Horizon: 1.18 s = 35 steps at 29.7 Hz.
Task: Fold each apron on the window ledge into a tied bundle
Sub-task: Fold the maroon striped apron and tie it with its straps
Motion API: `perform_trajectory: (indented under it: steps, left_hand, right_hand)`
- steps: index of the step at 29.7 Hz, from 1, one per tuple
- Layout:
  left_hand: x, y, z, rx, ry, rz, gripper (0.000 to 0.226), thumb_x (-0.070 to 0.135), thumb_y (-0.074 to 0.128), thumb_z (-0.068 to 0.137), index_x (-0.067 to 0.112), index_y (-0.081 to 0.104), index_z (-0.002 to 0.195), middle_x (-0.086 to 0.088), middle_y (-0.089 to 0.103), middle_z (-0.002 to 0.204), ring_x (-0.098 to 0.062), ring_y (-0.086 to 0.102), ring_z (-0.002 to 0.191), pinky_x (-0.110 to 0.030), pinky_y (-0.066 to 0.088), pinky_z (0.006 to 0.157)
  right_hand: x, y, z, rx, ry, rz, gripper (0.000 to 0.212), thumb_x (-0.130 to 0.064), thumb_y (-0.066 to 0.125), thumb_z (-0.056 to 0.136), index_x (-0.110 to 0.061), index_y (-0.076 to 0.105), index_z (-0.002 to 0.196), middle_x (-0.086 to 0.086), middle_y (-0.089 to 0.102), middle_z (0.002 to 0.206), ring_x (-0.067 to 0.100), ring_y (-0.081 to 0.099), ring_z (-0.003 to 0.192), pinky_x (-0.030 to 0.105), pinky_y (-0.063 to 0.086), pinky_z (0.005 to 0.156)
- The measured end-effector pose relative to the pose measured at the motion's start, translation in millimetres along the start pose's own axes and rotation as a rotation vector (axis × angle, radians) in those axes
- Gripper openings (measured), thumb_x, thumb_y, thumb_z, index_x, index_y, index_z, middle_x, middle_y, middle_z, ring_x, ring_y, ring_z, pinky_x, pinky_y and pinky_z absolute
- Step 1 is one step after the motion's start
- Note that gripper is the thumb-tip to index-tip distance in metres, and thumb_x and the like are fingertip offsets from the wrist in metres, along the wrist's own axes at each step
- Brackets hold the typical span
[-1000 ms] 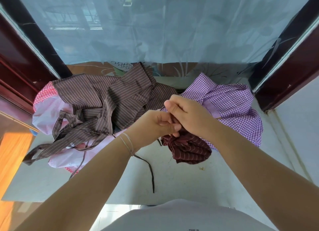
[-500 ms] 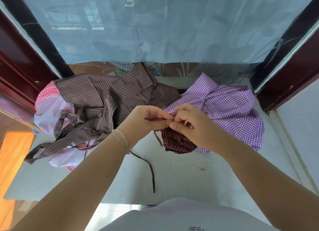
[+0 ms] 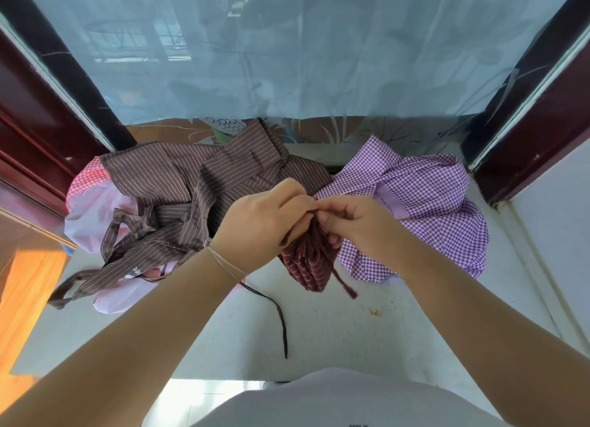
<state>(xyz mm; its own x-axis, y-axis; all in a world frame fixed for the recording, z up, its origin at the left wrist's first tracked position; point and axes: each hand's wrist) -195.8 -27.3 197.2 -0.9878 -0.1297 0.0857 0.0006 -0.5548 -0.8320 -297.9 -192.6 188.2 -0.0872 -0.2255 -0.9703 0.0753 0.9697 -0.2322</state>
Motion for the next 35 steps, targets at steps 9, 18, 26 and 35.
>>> perform_trajectory:
  steps: [9,18,26,35]
  left_hand:
    - [3,3,13,0.142,-0.155,-0.132,0.017,0.022,0.062,0.091,0.01,0.073,0.094,-0.002,0.068,0.086,-0.019,0.067,0.072,-0.036,0.055,0.055]
    - [1,12,28,0.086,-0.197,-0.153,0.023,0.032,0.053,0.092,0.018,0.067,0.081,0.011,0.066,0.078,-0.009,0.059,0.061,-0.031,0.05,0.049]
    - [14,33,76,0.014,-0.235,-0.458,0.028,0.042,0.052,0.087,0.019,0.069,0.085,0.008,0.07,0.079,-0.013,0.065,0.07,-0.04,0.054,0.063]
    - [56,56,153,-0.117,-0.103,-0.763,0.007,0.014,0.061,0.091,0.009,0.064,0.088,0.018,0.068,0.091,0.003,0.065,0.093,-0.021,0.052,0.085]
  right_hand:
    - [-14,-1,-1,0.221,-0.05,-0.06,0.012,0.0,0.057,0.089,-0.009,0.059,0.082,0.001,0.057,0.059,0.009,0.053,0.049,0.019,0.049,0.046]
    - [-6,-31,-25,0.414,-0.049,-0.541,0.009,-0.018,0.061,0.086,-0.017,0.056,0.079,0.001,0.063,0.066,0.021,0.062,0.06,0.043,0.055,0.059]
    - [-6,-56,-49,0.673,0.007,-0.704,0.009,-0.019,0.058,0.088,-0.019,0.054,0.08,-0.004,0.061,0.068,0.011,0.056,0.06,0.025,0.046,0.052]
    - [-21,-90,-88,1.102,0.063,-0.446,0.009,-0.018,0.055,0.091,-0.018,0.052,0.083,-0.006,0.055,0.069,0.008,0.055,0.065,0.024,0.047,0.058]
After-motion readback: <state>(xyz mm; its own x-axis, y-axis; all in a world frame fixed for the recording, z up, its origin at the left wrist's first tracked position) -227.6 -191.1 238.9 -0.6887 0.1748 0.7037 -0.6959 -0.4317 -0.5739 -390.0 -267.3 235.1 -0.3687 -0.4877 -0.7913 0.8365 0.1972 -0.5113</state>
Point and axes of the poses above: each hand's wrist, its own z-axis towards the middle knuckle, its own y-axis out of the palm, x = y × z
